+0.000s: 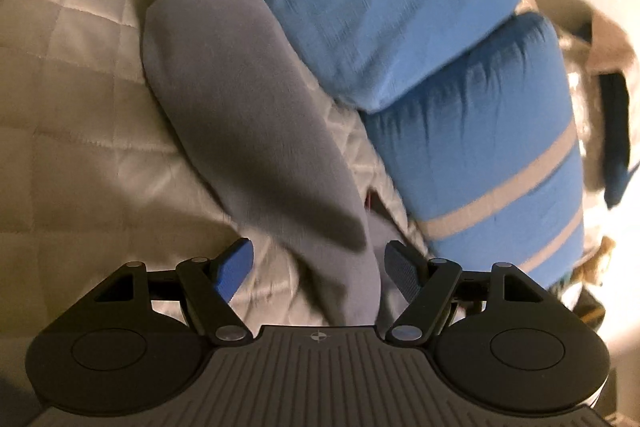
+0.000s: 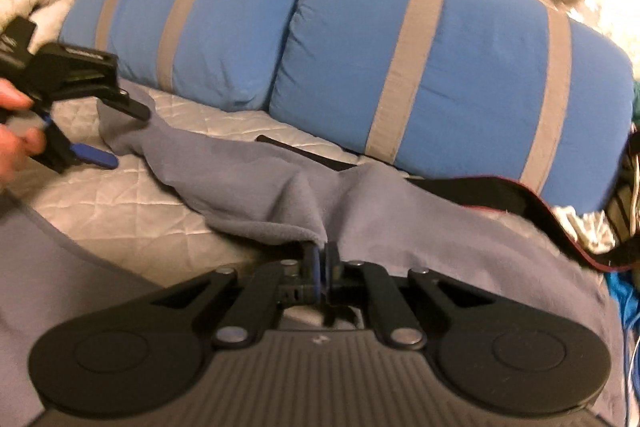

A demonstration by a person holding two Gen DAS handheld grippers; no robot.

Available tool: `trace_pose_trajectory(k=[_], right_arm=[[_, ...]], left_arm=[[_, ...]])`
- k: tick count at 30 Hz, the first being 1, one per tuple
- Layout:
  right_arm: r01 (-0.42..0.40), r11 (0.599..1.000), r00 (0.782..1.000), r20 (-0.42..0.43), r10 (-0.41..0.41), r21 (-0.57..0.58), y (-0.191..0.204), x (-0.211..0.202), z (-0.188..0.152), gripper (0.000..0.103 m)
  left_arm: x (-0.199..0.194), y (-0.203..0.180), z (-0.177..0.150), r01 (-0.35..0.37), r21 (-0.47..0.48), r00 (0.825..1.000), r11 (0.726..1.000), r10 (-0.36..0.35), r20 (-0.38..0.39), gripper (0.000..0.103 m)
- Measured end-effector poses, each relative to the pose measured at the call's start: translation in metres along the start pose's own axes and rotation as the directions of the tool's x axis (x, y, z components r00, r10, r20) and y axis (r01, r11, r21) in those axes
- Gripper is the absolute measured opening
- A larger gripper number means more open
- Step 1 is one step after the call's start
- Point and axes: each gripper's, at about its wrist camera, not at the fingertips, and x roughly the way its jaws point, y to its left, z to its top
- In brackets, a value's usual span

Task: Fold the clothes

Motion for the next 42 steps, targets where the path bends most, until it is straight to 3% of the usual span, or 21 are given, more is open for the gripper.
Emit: trace_pose_trajectory(k=[2, 4, 5, 6, 8, 10, 14, 16, 17, 18, 19, 21, 22, 26, 32, 35, 42], right_arm=[[-0.008, 1.0, 1.0, -0.007, 0.008, 0.012, -0.004, -0.004, -0.005, 0.003], [-0.021, 1.0, 1.0, -0.011, 0.021, 0.011, -0.006, -0.007, -0.008, 0.003], [-0.034, 0.999, 0.999, -0.009, 0.034, 0.009, -0.006, -0.009, -0.01, 0.003], [-0.044, 0.999, 0.999, -0.008, 0.044, 0.004, -0.005, -0.01, -0.011, 0.003], [-0.059, 0.998, 0.998, -0.009, 0.059, -0.012, -0.003, -0.01, -0.012, 0.003], [-0.07, 0.997, 0.997, -0.012, 0.07, -0.033, -0.001, -0.009, -0.013, 0.003], [-0.104, 0.992, 0.995, -0.015, 0.104, -0.065, 0.003, -0.01, -0.015, 0.004], [-0.12, 0.989, 0.993, -0.009, 0.12, -0.089, 0.006, -0.011, -0.017, 0.014], [-0.126, 0.986, 0.992, 0.004, 0.127, -0.105, 0.008, -0.012, -0.018, 0.035], [-0.13, 0.984, 0.991, 0.022, 0.133, -0.123, 0.011, -0.015, -0.018, 0.048], [-0.141, 0.981, 0.988, 0.038, 0.148, -0.136, 0.014, -0.016, -0.019, 0.053], [-0.152, 0.978, 0.986, 0.045, 0.16, -0.144, 0.022, -0.012, -0.017, 0.073], [-0.156, 0.977, 0.985, 0.046, 0.164, -0.146, 0.025, -0.01, -0.016, 0.075], [-0.17, 0.973, 0.983, 0.049, 0.179, -0.157, 0.039, 0.001, -0.011, 0.076], [-0.191, 0.966, 0.978, 0.053, 0.202, -0.172, 0.061, 0.016, -0.003, 0.073], [-0.201, 0.963, 0.975, 0.055, 0.214, -0.18, 0.071, 0.024, 0.0, 0.066], [-0.176, 0.975, 0.984, 0.011, 0.179, -0.133, 0.069, 0.035, 0.002, 0.061]], left_arm=[[0.002, 0.002, 0.004, 0.003, -0.017, 1.0, 1.0, -0.003, 0.024, 0.069], [0.004, 0.003, 0.007, -0.007, -0.033, 0.999, 0.999, 0.008, 0.044, 0.05], [0.003, 0.001, 0.008, -0.02, -0.025, 0.998, 0.999, 0.021, 0.054, 0.031], [0.002, -0.002, 0.009, -0.035, -0.014, 0.997, 0.999, 0.036, 0.064, 0.024], [-0.001, -0.007, 0.012, -0.065, 0.007, 0.994, 0.998, 0.064, 0.085, 0.024], [-0.005, -0.02, 0.015, -0.096, 0.085, 0.989, 0.992, 0.085, 0.122, 0.024], [-0.014, -0.047, 0.015, -0.193, 0.258, 0.969, 0.947, 0.142, 0.202, 0.041], [-0.017, -0.051, 0.014, -0.215, 0.272, 0.966, 0.938, 0.163, 0.201, 0.049], [-0.018, -0.052, 0.014, -0.225, 0.277, 0.965, 0.934, 0.173, 0.199, 0.053], [-0.02, -0.053, 0.014, -0.235, 0.281, 0.963, 0.931, 0.183, 0.197, 0.057], [-0.021, -0.054, 0.013, -0.244, 0.286, 0.962, 0.927, 0.193, 0.195, 0.057], [-0.025, -0.055, 0.013, -0.265, 0.289, 0.957, 0.92, 0.215, 0.195, 0.058], [-0.028, -0.056, 0.011, -0.276, 0.293, 0.953, 0.915, 0.223, 0.203, 0.058], [-0.04, -0.061, 0.001, -0.258, 0.342, 0.959, 0.903, 0.195, 0.207, 0.058], [-0.039, -0.066, -0.012, -0.17, 0.356, 0.985, 0.919, 0.151, 0.081, 0.058], [-0.034, -0.061, -0.016, -0.128, 0.339, 0.991, 0.932, 0.13, 0.017, 0.058], [-0.008, -0.051, -0.023, -0.058, 0.247, 0.979, 0.967, 0.104, -0.177, 0.057]])
